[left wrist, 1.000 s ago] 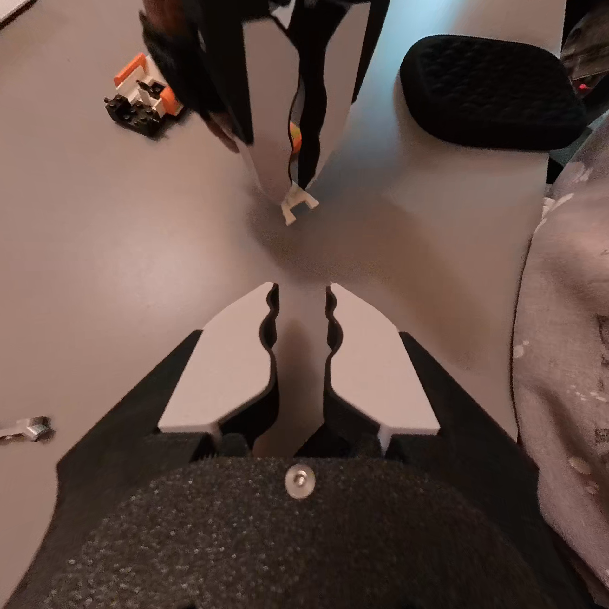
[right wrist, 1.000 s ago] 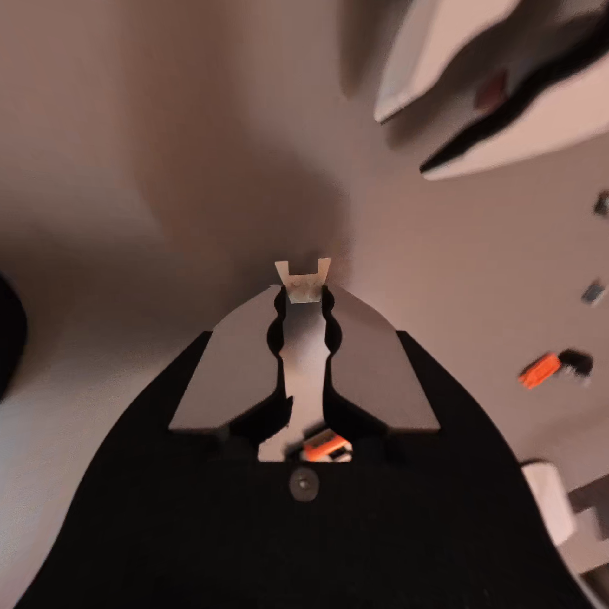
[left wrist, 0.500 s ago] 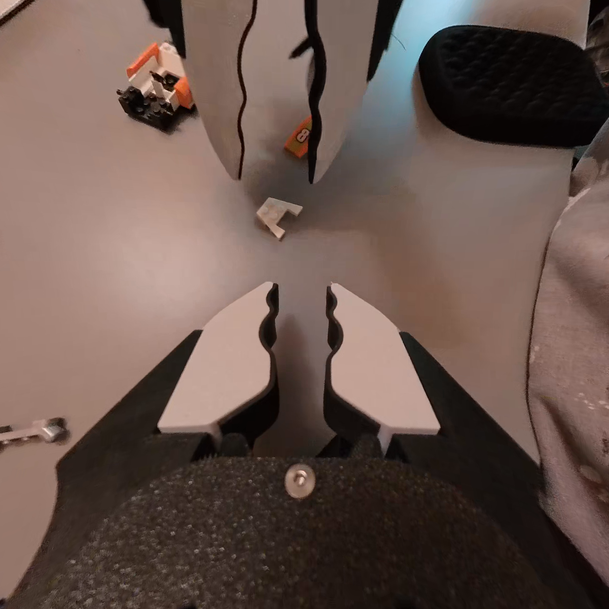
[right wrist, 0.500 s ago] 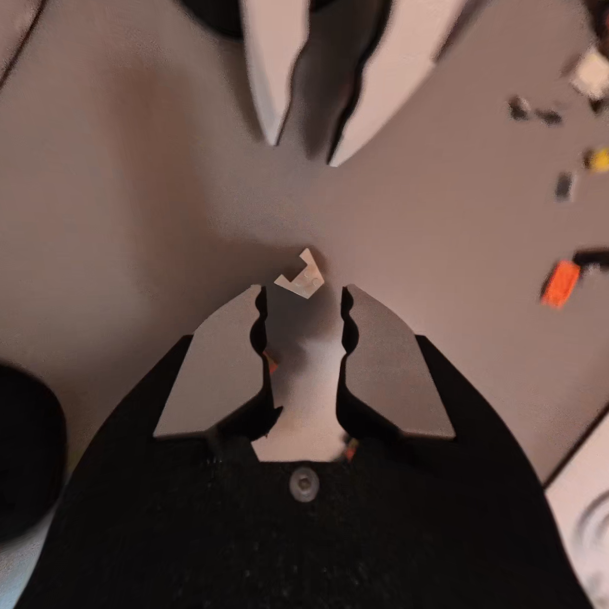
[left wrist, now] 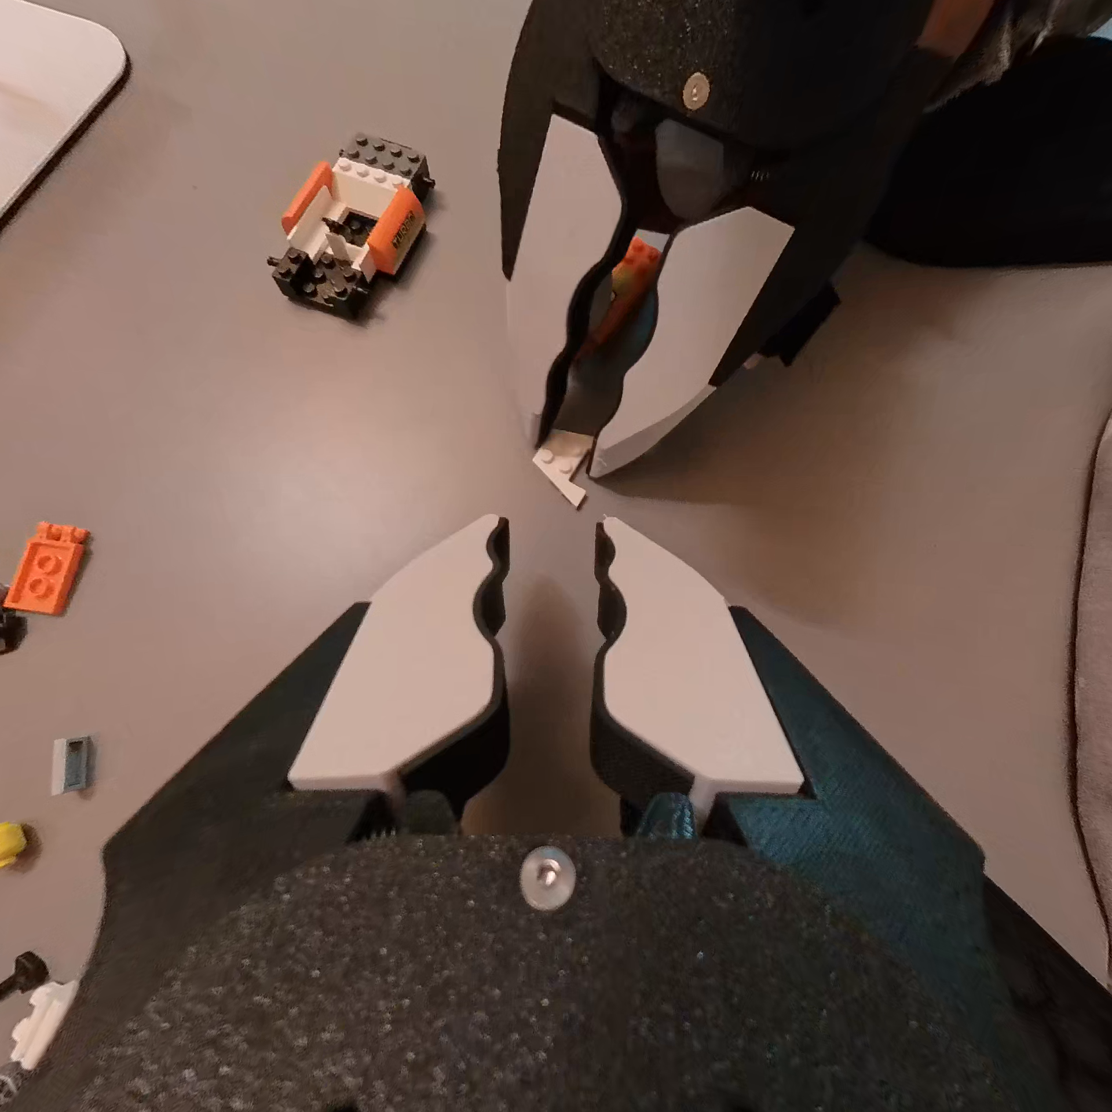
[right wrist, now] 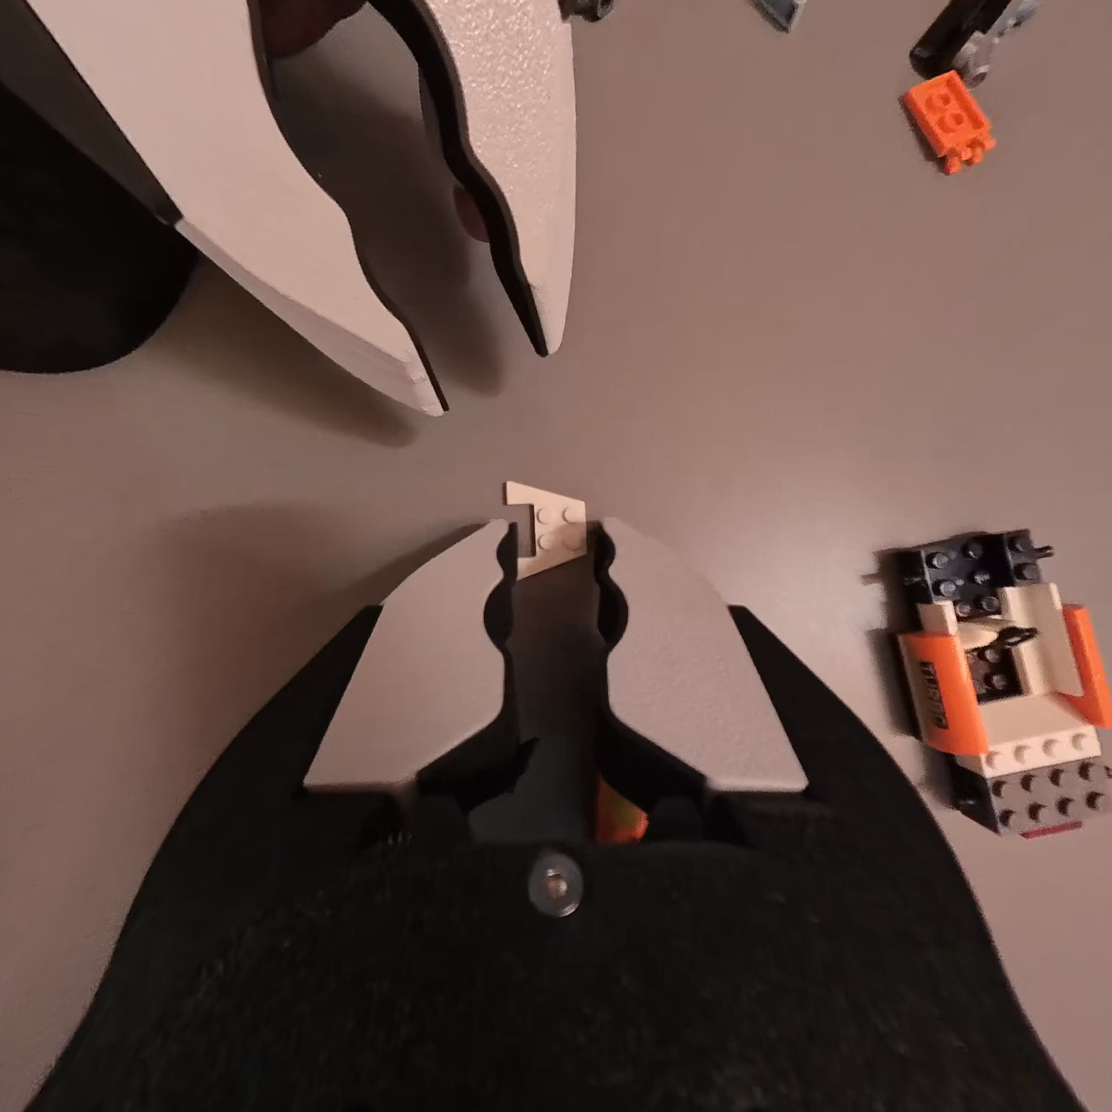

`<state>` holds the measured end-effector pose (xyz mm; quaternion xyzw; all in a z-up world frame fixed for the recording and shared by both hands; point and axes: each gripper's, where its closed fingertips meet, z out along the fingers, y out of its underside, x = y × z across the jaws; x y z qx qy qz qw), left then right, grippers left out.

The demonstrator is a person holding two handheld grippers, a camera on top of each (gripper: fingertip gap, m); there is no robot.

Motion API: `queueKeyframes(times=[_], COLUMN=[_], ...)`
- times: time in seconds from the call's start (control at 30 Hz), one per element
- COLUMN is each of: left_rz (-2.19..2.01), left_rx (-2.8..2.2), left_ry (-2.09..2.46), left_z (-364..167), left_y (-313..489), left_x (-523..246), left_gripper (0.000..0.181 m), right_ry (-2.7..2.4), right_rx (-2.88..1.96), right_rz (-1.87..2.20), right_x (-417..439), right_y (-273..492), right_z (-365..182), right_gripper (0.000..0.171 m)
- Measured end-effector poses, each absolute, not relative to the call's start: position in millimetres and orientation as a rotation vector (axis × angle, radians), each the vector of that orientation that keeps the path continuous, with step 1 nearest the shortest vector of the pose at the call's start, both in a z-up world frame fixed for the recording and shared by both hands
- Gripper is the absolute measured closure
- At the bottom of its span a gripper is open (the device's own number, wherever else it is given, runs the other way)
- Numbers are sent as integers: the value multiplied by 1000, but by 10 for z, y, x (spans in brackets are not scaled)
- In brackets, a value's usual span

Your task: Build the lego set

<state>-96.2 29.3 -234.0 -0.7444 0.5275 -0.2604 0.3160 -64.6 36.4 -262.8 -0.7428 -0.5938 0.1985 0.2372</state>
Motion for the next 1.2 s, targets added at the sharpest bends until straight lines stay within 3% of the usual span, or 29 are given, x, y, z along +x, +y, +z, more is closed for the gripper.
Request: queueKeyframes(times=[0.17,0.47,0.7,0.93,1.2], left_rz=[-692,-674,-652,-698,-714], left_rx=[-1970,-1992,-2011,-2017,-1948], left_ry=[1358,1303,1275,1228,1378], left_z=[-2337,-2339,-2404,-2424,-2461], left_y=[285,307,266,293,298], left_x=[-992,-1034,-1089,-1071,-917], left_gripper=[155,156,157,158,155], right_ry=[-1942,-2830,-3092,-3050,-2458], right_rx=[-1873,-744,-360,-431,-1328], right_rz=[505,341,378,411,500], right_x=[-601,-460,-478,-499,-296], right_y=[330,405,417,459,464], right_z=[-2621,-2492,-2564,-2604,-2326], right_gripper=[156,156,156,152,140])
